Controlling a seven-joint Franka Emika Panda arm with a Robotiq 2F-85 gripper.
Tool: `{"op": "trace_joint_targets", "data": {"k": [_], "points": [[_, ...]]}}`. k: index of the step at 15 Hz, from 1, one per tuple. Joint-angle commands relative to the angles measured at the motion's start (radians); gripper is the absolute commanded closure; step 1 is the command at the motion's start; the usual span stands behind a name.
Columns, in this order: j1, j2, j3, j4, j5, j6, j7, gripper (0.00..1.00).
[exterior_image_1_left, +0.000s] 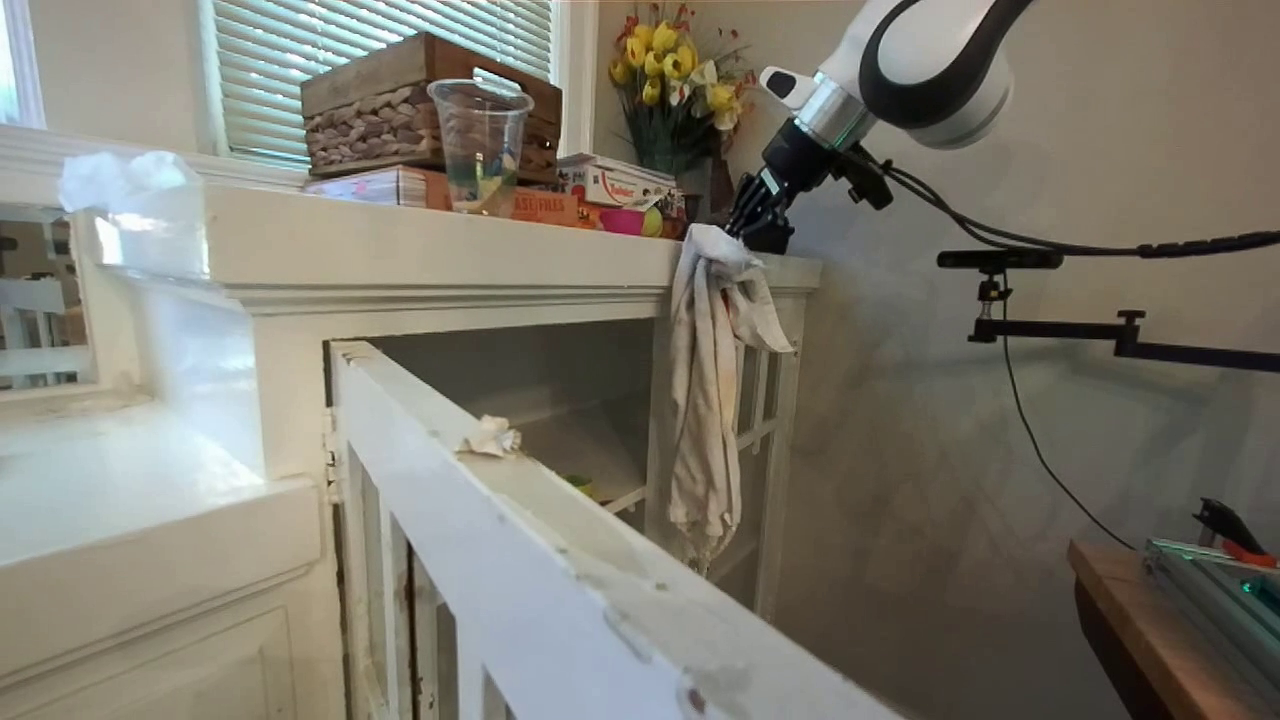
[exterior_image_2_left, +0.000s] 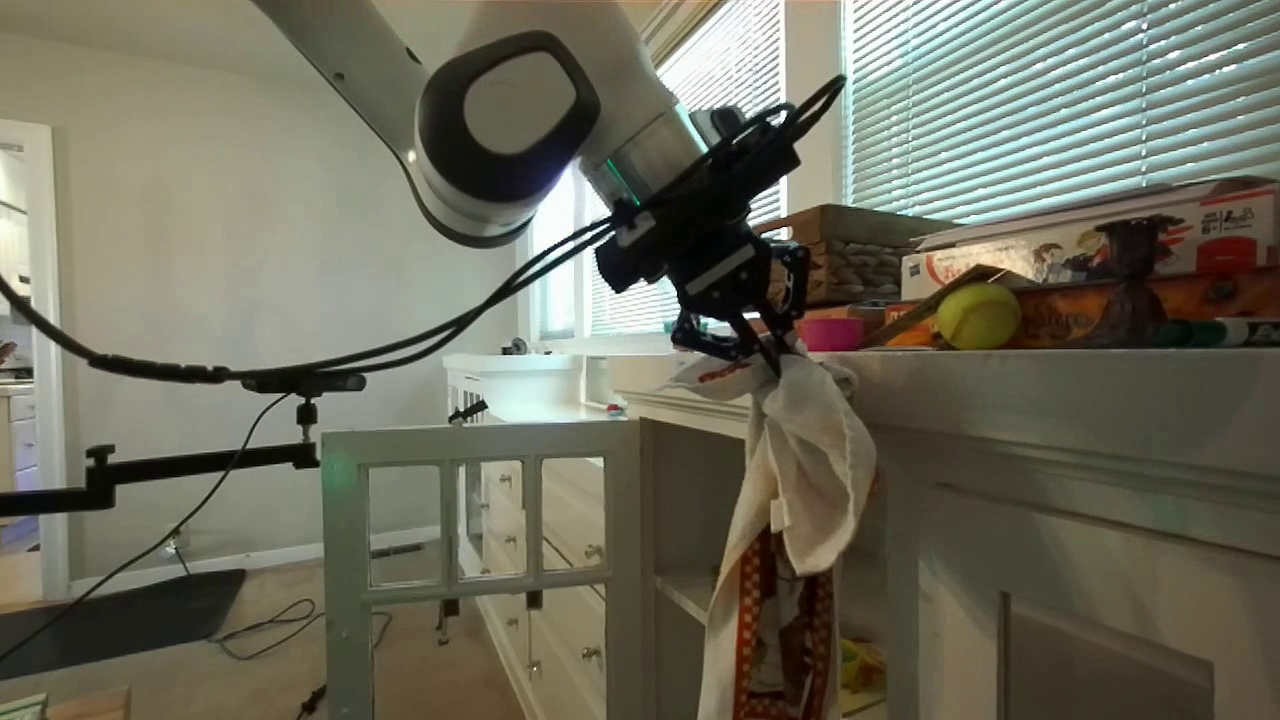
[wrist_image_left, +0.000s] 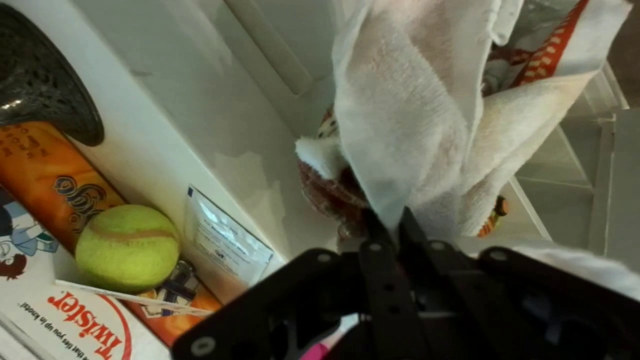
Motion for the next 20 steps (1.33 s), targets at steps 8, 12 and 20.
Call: {"op": "trace_joint_targets", "data": {"k": [8, 12, 20], "points": [[-0.099, 0.153, 0.044, 0.011, -0.061, 0.266, 0.107, 0.97], [-0.118, 0.165, 0.077, 0.037, -0.098, 0.263, 0.173, 0.97], [-0.088, 0.179, 0.174, 0.093, -0.182, 0.263, 0.263, 0.97]]}}
